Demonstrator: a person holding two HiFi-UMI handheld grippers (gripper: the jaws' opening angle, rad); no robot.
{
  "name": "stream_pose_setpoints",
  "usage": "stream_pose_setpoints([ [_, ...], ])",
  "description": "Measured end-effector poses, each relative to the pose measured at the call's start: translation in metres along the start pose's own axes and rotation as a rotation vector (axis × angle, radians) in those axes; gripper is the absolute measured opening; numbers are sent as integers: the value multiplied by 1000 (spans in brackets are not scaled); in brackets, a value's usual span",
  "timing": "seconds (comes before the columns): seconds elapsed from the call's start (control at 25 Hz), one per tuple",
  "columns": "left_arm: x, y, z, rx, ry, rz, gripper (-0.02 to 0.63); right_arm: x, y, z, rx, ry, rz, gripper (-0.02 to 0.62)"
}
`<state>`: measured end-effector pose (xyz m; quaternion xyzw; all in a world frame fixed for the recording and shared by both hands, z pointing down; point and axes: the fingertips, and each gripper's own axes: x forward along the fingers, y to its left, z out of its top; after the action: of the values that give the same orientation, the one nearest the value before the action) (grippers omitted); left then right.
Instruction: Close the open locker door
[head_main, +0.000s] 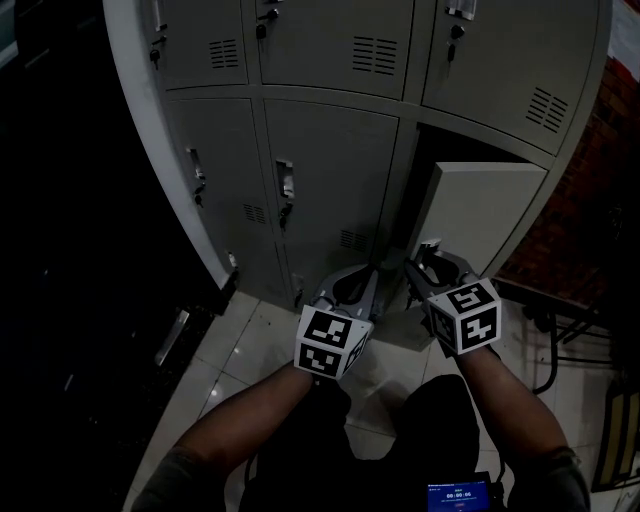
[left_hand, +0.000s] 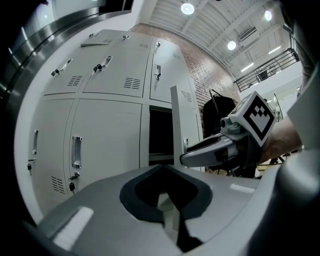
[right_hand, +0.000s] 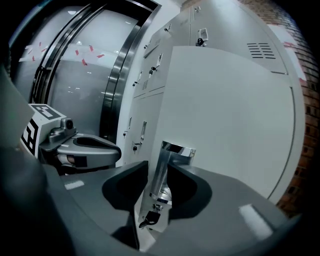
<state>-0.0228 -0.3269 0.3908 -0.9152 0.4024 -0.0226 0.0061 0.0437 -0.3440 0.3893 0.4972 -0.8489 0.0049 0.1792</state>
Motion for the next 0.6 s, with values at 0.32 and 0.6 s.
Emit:
stream_pose_setpoints([
  [0.32,14,25,4,-10,-8,42,-3,36,-16,7,5,-1,-13,114],
  [0.6,24,43,8,-9,-13,63,-3,69,-41,13,1,18,-64,66],
])
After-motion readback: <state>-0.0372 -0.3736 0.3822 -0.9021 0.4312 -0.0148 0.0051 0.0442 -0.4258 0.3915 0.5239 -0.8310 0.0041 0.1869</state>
